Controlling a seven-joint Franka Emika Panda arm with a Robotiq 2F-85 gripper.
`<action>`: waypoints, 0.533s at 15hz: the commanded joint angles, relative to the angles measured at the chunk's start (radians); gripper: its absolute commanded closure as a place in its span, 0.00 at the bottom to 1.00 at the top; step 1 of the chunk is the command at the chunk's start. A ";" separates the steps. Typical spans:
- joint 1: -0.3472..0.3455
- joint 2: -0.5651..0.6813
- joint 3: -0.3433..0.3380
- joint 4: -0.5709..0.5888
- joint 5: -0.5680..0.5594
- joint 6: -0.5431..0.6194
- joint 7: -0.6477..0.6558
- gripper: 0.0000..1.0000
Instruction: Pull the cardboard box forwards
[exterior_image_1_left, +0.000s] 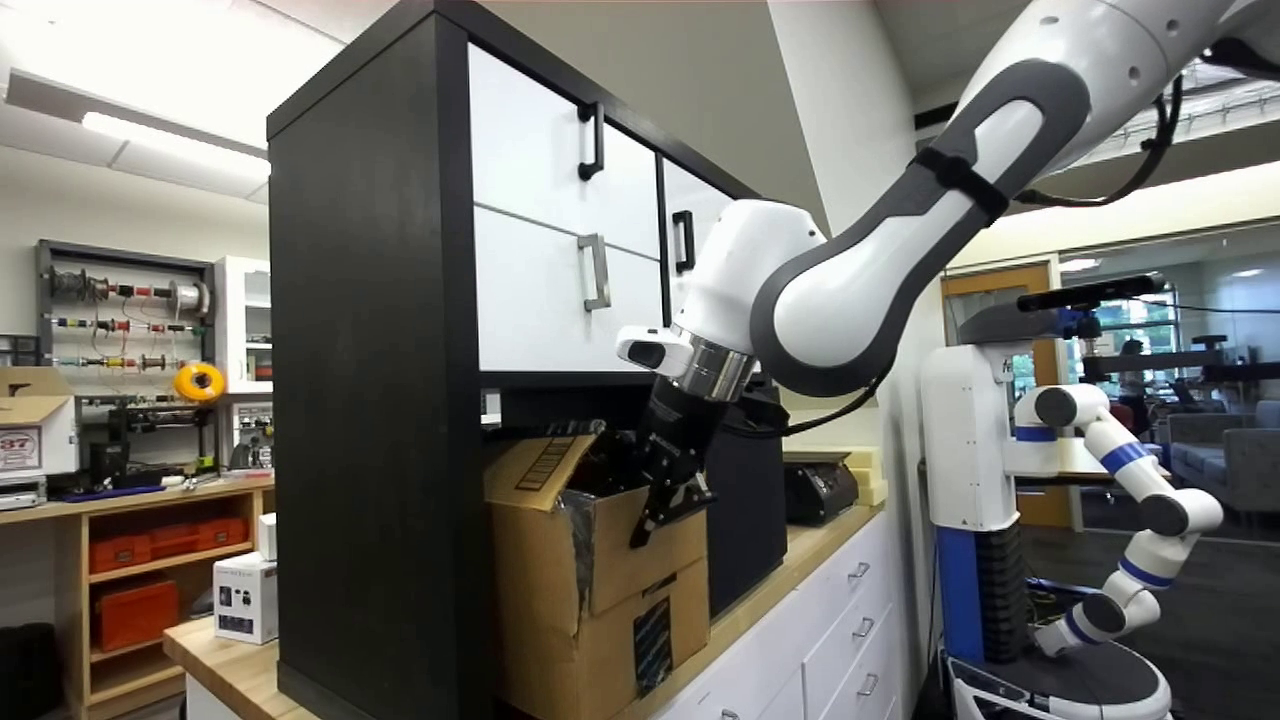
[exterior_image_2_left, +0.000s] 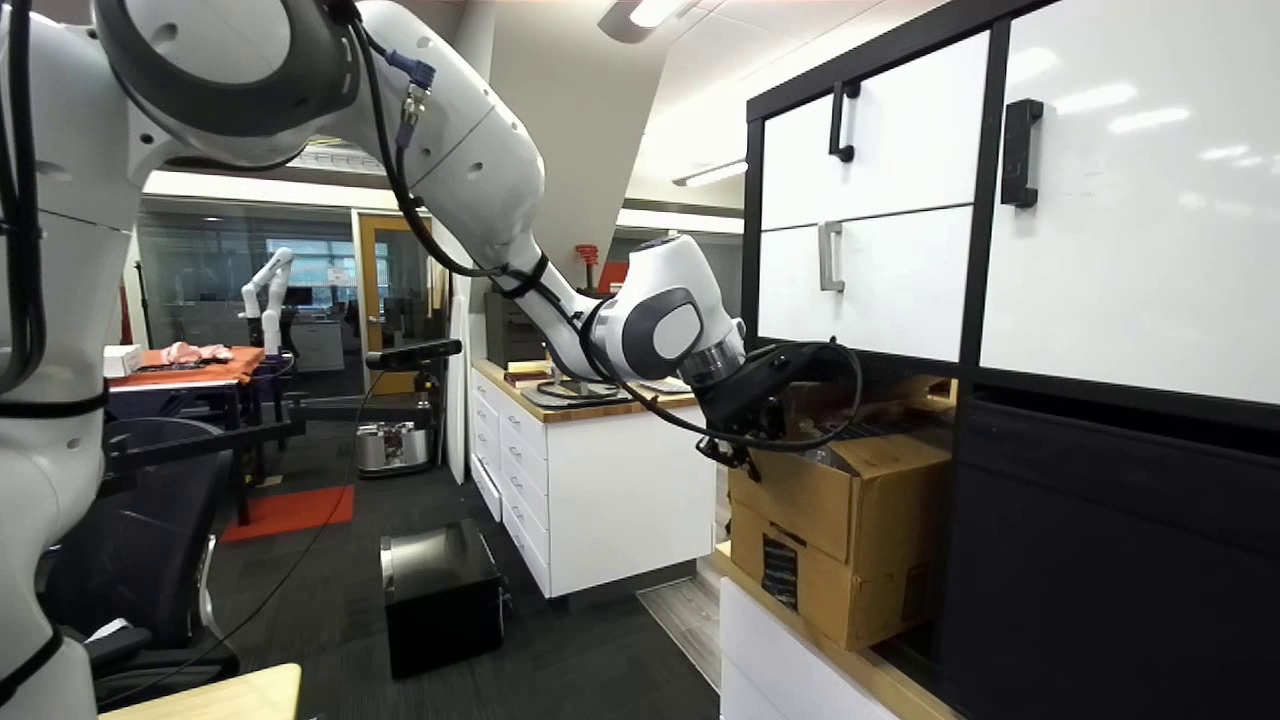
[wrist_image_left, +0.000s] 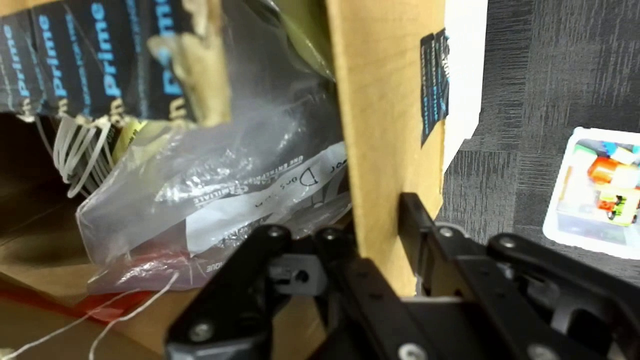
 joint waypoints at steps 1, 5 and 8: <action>-0.008 -0.141 -0.010 -0.168 -0.028 0.025 0.045 0.96; -0.001 -0.220 -0.017 -0.258 -0.032 0.013 0.056 0.96; 0.003 -0.276 -0.020 -0.317 -0.036 0.009 0.071 0.96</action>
